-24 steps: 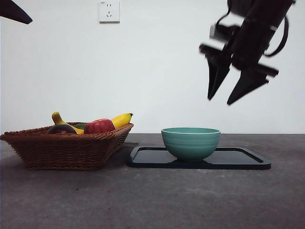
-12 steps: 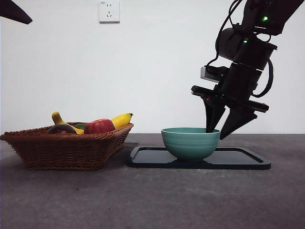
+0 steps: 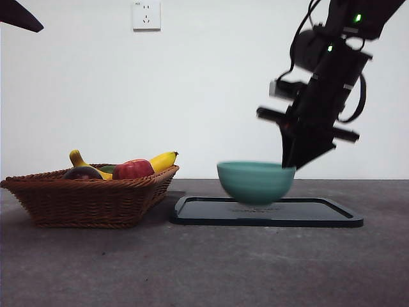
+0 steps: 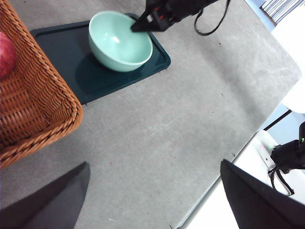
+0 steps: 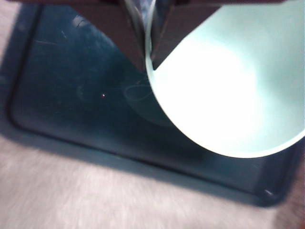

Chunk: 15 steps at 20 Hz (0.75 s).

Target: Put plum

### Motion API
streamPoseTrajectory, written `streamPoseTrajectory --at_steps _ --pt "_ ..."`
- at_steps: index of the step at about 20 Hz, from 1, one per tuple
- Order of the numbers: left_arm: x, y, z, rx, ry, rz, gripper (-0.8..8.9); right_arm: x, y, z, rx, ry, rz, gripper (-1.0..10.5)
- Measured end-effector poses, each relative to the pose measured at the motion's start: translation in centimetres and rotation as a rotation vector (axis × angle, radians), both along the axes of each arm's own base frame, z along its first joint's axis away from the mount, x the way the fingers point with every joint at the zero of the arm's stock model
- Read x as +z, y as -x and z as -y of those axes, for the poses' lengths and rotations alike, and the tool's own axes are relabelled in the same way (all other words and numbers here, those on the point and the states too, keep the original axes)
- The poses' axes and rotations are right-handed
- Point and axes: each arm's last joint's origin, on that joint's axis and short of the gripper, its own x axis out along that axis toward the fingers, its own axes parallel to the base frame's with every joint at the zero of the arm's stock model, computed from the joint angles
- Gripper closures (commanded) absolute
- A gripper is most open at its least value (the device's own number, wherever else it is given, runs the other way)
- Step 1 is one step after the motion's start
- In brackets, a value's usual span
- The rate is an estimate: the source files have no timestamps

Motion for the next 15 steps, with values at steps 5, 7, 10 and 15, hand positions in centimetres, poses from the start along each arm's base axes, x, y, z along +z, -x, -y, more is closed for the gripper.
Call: streamPoseTrajectory --at_steps 5,7,10,15 --pt "0.0 0.0 0.0 0.000 0.000 0.000 3.77 7.2 3.7 1.1 0.002 -0.040 0.131 9.4" --pt "0.0 0.0 0.0 0.000 0.000 0.000 3.77 9.0 5.6 1.4 0.022 -0.034 0.139 9.4" --pt "0.0 0.0 0.0 0.000 0.000 0.000 3.77 11.6 8.8 1.3 0.071 -0.034 0.166 9.4" --pt "0.0 0.0 0.0 0.000 -0.001 -0.001 3.77 10.9 13.6 1.0 0.154 -0.044 0.196 9.4"
